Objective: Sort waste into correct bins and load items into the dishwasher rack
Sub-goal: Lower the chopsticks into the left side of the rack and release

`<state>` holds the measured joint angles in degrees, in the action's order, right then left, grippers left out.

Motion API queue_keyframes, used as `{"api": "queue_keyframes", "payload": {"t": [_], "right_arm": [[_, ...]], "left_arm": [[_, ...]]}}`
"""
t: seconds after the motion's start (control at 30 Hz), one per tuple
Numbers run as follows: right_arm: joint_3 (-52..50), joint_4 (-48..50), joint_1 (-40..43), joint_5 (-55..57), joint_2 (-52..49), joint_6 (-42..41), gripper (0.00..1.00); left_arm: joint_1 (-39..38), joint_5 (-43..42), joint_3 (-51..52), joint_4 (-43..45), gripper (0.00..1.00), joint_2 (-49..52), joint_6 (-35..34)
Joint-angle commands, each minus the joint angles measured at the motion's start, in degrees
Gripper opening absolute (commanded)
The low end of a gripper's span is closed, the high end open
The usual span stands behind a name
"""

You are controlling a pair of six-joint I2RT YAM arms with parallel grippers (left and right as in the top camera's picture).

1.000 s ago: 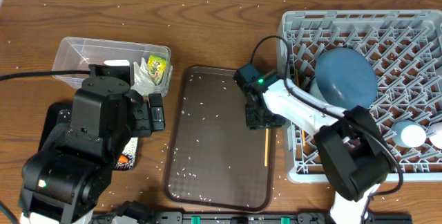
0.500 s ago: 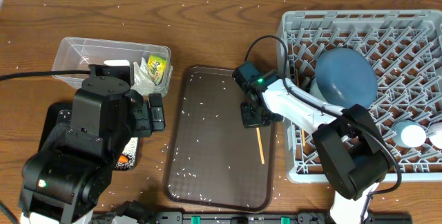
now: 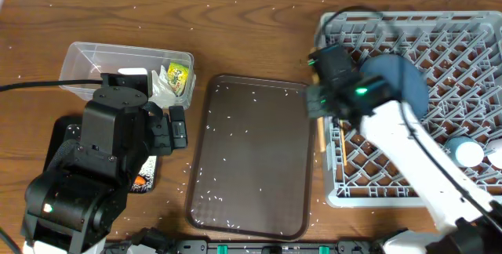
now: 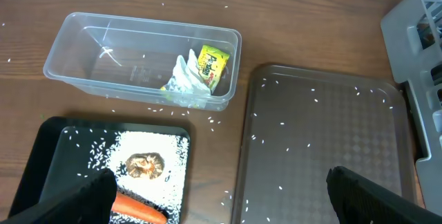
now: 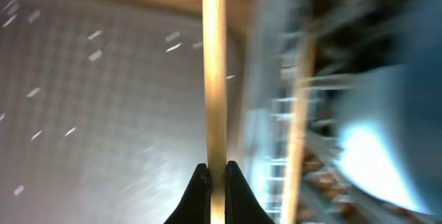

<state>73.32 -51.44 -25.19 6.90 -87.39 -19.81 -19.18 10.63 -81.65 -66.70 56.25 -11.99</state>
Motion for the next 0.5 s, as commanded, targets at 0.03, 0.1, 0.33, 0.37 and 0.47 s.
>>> {"api": "queue_keyframes", "payload": {"t": [0.03,0.1,0.33,0.37,0.47], "right_arm": [[-0.1,-1.7,6.1,1.6,-0.7,5.2,0.01],[-0.5,-1.8,7.8,-1.2,-1.3,6.9,0.01],[-1.2,-2.1,7.8,-4.7,-2.3,10.4,0.47],[-1.2,-2.1,7.4,-5.8,-1.9,10.9,0.53],[-1.2,-3.2,6.0,-8.2,0.4,10.7,0.68]], "left_arm": [[0.3,-0.3,-0.1,-0.2,0.98,0.0,-0.3],[0.3,-0.3,-0.1,-0.2,0.98,0.0,-0.3],[0.3,-0.3,-0.1,-0.2,0.98,0.0,-0.3],[0.3,-0.3,-0.1,-0.2,0.98,0.0,-0.3],[0.3,-0.3,-0.1,-0.2,0.98,0.0,-0.3]]}}
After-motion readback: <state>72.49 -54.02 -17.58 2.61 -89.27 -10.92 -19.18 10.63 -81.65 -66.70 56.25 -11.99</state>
